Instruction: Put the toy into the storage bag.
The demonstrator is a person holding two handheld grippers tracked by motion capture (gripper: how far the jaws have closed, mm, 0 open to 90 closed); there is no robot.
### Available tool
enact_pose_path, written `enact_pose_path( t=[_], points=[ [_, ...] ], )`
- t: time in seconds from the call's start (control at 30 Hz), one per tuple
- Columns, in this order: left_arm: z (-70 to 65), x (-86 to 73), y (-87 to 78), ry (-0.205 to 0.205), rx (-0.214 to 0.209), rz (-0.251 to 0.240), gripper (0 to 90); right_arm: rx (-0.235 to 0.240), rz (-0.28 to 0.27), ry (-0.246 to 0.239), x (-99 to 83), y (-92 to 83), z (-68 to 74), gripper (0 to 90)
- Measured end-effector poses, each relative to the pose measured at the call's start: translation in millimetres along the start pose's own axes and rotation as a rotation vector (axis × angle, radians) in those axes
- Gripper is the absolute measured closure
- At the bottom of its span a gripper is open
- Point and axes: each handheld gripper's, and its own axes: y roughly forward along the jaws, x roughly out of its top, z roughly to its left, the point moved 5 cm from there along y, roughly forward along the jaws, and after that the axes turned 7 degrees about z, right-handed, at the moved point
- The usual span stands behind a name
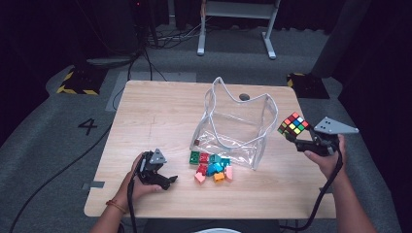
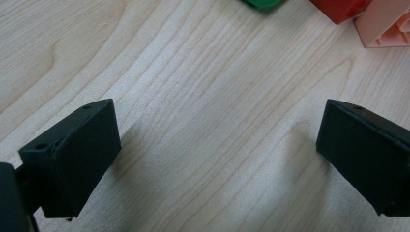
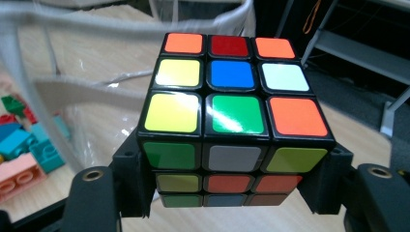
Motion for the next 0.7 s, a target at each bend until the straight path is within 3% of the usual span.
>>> enact_pose_path(
  t=[0.2, 0.37, 0.57, 0.7],
  points=[
    [0.0, 0.0, 0.0, 0.0, 0.0, 0.0, 2.0, -0.031, 0.001, -0.016, 29.0, -5.1, -17.7, 33.8],
    [0.0, 0.0, 0.0, 0.0, 0.0, 0.0, 2.0, -0.019, -0.026, -0.01, 50.6, -3.9, -27.6, 33.8],
    [0.0, 0.1, 0.0, 0.0, -0.001, 0.0, 2.0, 0.022, -0.065, -0.016, 77.3, 3.4, -30.5, 33.8],
    [0.0, 0.0, 0.0, 0.0, -0.002, 0.0, 2.0, 0.071, -0.052, -0.04, 91.7, 13.8, -23.2, 33.8]
  ],
)
